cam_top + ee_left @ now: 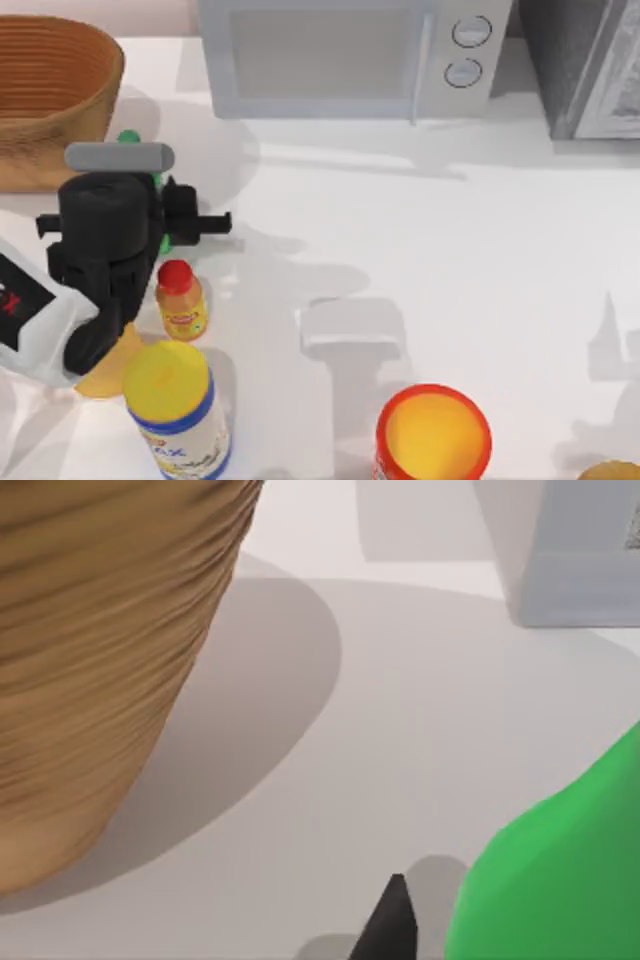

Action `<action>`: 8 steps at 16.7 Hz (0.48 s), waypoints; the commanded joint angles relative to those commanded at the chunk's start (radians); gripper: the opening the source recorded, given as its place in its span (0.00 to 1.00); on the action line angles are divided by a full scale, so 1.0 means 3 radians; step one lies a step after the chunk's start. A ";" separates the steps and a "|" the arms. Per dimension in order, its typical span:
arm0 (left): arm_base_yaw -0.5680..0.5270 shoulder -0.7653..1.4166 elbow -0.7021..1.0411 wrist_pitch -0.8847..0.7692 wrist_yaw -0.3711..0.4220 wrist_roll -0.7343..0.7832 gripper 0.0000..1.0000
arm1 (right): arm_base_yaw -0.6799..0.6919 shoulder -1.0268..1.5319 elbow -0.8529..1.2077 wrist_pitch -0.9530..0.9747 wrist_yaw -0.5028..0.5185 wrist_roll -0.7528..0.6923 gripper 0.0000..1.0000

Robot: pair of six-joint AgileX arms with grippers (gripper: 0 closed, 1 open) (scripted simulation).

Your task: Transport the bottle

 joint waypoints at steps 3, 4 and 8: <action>0.0000 0.0000 0.0000 0.0000 0.0000 0.0000 0.38 | 0.0000 0.0000 0.0000 0.0000 0.0000 0.0000 1.00; 0.0000 0.0000 0.0000 0.0000 0.0000 0.0000 0.45 | 0.0000 0.0000 0.0000 0.0000 0.0000 0.0000 1.00; 0.0000 0.0000 0.0000 0.0000 0.0000 0.0000 0.75 | 0.0000 0.0000 0.0000 0.0000 0.0000 0.0000 1.00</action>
